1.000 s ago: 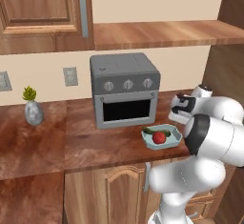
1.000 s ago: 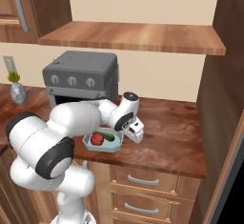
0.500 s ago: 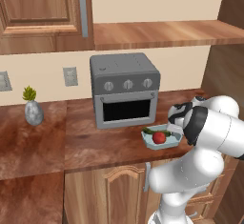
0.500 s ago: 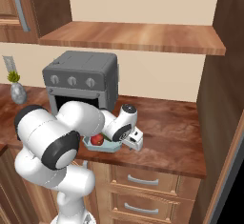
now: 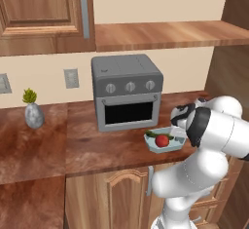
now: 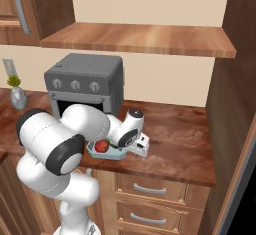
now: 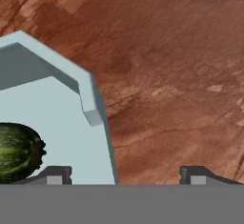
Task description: Take the onion and squash out of the freezer and place them in the tupperware container on the counter. Then put the tupperware containing the vegetables back in the freezer.
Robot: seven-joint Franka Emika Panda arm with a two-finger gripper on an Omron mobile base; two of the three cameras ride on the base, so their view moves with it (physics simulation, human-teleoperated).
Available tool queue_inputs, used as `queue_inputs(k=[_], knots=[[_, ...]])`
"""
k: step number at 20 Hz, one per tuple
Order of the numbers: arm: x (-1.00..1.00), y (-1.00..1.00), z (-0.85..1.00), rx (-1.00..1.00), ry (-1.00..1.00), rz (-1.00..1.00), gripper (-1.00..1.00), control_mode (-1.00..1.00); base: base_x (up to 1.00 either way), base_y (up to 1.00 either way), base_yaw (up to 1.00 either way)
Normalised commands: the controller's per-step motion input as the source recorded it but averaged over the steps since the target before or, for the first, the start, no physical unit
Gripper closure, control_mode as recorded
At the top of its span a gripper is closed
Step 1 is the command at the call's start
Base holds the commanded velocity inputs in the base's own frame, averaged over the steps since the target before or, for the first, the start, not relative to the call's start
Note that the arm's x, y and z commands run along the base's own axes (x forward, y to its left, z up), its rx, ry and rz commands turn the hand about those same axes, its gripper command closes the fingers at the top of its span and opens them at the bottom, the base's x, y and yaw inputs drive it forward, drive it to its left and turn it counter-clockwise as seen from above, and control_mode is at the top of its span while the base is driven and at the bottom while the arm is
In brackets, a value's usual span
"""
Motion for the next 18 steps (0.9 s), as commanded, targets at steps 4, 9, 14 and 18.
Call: queue_inputs(k=[4,9,14,18], knots=[[0.00,0.56,-0.20,0.00,0.00,0.15,1.00,-1.00,0.00,0.00,0.00],[-0.05,0.65,-0.08,0.00,0.00,0.11,1.00,-1.00,0.00,0.00,0.00],[-0.11,0.32,0.09,0.00,-0.01,0.07,1.00,-1.00,0.00,0.00,0.00],[-0.40,0.00,0.55,0.02,0.00,0.00,1.00,-1.00,0.00,0.00,0.00]])
